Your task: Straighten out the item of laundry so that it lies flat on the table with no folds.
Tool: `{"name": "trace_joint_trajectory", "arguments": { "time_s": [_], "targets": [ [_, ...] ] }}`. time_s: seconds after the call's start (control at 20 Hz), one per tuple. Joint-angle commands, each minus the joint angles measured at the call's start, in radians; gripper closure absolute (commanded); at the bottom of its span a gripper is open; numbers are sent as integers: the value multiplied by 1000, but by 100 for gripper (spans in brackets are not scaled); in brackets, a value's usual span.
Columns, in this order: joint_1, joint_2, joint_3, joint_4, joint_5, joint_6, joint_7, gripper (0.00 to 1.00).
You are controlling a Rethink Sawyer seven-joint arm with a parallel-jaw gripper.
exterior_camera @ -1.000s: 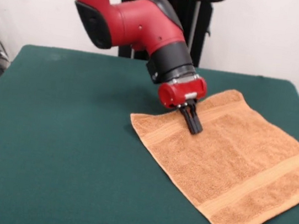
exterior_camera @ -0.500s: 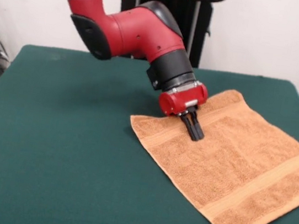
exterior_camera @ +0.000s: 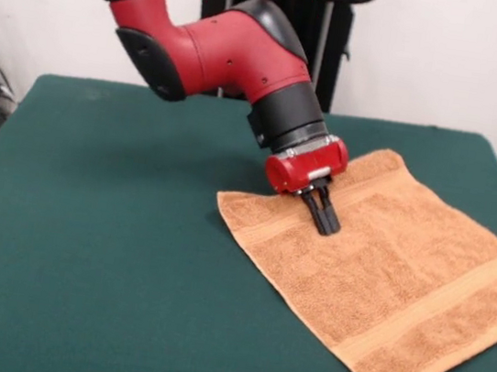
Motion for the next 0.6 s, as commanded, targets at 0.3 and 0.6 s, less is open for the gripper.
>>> {"name": "trace_joint_trajectory", "arguments": {
  "time_s": [0.3,0.6],
  "targets": [
    [85,135,83,-219,85,342,106,100],
    [127,160,54,-260,92,225,146,100]
  ]
}}
